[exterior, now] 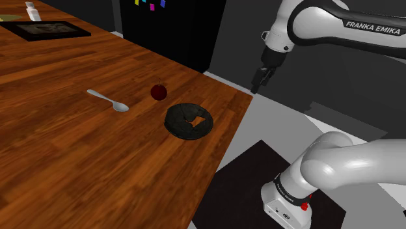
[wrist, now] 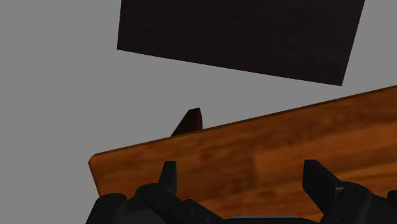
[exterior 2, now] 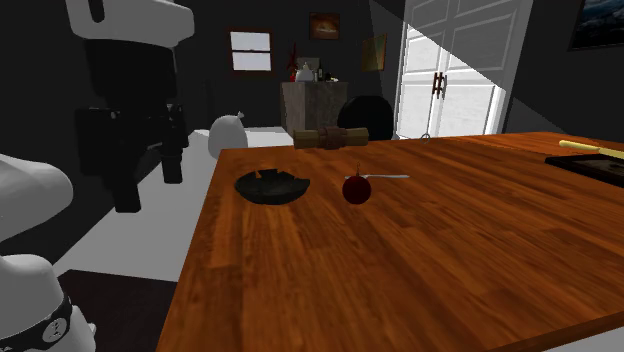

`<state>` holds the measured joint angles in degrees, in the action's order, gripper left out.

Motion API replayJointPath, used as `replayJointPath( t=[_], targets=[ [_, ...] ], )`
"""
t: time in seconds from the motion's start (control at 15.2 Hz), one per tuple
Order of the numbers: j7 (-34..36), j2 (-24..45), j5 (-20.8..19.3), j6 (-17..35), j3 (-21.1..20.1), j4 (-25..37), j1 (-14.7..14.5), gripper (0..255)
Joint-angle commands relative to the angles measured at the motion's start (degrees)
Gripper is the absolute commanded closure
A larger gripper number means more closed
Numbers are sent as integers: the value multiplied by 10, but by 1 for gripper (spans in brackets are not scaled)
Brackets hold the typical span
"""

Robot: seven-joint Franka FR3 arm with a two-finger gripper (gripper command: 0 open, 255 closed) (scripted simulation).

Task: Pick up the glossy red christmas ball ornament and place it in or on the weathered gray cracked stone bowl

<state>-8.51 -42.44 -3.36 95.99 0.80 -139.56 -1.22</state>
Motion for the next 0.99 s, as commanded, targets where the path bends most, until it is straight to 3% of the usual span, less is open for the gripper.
replayJointPath(
  t=[0.0,0.46,0.92],
  targets=[
    [0,0,0,0,0,0,0,0],
    [49,151,16,17,-61,106,-28,0],
    [98,307,5,7,-114,241,-49,0]
  ],
)
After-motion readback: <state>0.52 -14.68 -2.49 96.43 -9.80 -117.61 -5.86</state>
